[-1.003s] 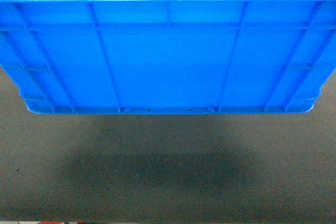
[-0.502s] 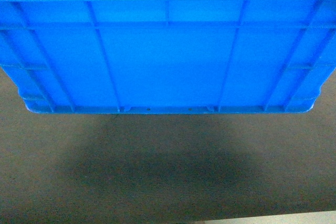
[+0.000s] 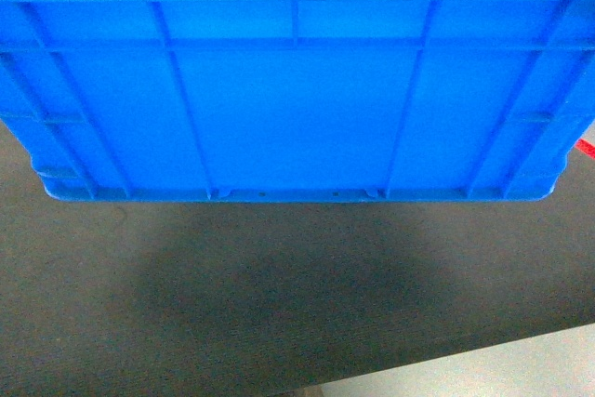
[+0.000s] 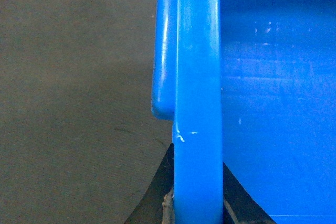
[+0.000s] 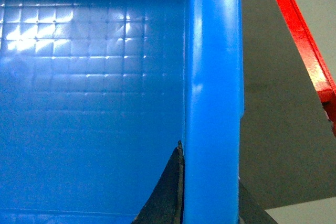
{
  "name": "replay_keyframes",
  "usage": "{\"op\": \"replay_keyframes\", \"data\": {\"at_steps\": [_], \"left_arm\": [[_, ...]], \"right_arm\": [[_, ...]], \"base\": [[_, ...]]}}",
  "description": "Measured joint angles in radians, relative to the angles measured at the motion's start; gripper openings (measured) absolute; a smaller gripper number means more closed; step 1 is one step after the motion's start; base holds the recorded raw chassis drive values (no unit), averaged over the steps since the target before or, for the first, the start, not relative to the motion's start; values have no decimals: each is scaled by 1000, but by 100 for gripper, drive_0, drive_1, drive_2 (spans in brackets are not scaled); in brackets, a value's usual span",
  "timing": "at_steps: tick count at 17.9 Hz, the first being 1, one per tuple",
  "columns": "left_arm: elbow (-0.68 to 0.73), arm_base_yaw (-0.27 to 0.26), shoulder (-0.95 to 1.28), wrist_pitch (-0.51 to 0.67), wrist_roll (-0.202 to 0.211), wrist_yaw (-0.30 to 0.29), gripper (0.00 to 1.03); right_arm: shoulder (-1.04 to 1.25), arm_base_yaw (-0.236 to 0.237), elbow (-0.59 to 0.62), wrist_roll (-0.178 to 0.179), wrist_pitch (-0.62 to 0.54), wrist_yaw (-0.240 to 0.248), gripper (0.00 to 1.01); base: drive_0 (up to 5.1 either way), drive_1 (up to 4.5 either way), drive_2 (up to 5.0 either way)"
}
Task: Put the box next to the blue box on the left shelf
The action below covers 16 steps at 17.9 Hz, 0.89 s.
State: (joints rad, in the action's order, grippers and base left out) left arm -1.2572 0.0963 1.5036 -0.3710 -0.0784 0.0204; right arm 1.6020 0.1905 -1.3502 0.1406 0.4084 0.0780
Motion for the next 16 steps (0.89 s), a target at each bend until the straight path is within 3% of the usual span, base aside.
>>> {"op": "replay_keyframes", "data": {"at_steps": [16], "left_arm": [[0, 0, 0, 0, 0, 0, 7]], "right_arm": [[0, 0, 0, 0, -1, 0, 8]], "base": [[-162, -162, -162]]}}
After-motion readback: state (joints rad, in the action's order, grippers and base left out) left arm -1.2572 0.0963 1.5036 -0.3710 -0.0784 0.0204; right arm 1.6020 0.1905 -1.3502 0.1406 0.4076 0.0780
